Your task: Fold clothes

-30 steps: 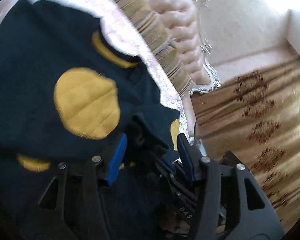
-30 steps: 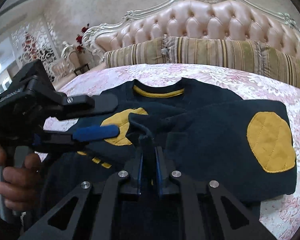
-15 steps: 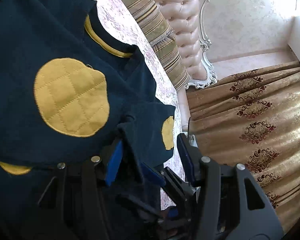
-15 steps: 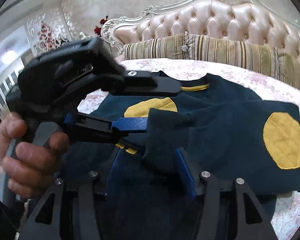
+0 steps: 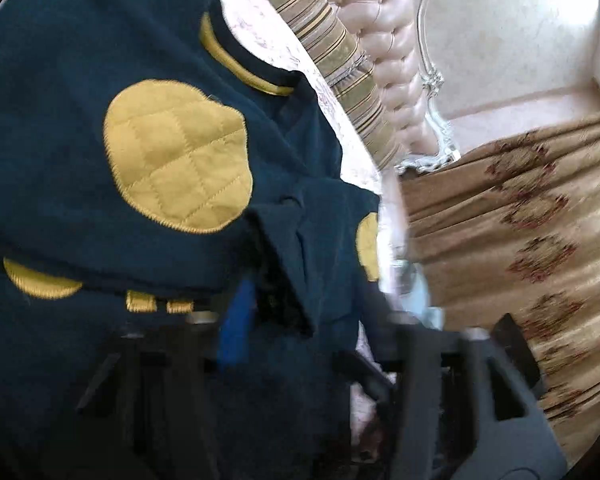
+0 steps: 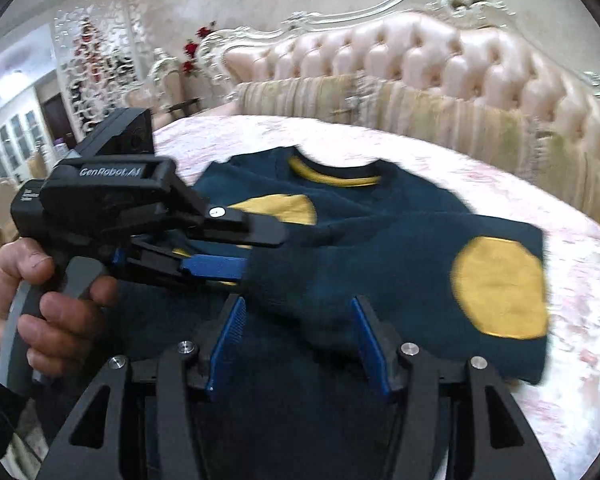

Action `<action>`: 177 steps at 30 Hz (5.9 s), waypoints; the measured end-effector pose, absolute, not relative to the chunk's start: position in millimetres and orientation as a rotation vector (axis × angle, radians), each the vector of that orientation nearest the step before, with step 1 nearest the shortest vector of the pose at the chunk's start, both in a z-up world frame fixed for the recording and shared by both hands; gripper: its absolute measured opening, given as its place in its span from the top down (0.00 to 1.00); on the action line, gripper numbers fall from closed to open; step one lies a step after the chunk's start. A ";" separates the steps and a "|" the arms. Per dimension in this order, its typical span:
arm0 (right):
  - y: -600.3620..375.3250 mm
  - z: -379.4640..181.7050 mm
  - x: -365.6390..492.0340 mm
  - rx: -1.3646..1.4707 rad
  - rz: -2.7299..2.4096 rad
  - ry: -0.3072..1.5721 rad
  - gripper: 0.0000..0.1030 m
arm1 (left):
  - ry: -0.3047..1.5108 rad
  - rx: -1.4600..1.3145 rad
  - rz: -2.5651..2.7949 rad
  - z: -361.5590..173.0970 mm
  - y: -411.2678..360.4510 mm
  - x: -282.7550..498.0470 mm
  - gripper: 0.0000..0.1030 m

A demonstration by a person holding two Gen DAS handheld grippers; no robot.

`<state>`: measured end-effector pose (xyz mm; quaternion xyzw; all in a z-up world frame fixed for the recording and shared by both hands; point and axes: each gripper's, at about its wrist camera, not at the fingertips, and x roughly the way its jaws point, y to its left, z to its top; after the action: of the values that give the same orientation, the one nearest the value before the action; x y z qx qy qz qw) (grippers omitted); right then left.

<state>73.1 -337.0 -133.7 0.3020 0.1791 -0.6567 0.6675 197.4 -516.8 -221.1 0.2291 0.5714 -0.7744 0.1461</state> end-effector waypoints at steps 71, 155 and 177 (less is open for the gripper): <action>-379.1 -158.4 49.1 0.764 -1.682 0.603 0.44 | 0.288 1.045 -1.966 -196.6 -523.0 210.7 0.72; -422.3 -74.2 47.8 0.532 -1.436 0.555 0.34 | 0.696 0.791 -2.355 -185.1 -514.9 255.8 0.62; -533.4 -141.1 169.7 0.178 -0.992 1.014 0.36 | 0.713 0.833 -2.294 -199.4 -521.1 255.5 0.91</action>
<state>169.7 -533.4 -141.1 0.0814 0.4648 -0.4550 0.7552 255.5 -521.1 -199.4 0.3131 0.2678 -0.8622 0.2949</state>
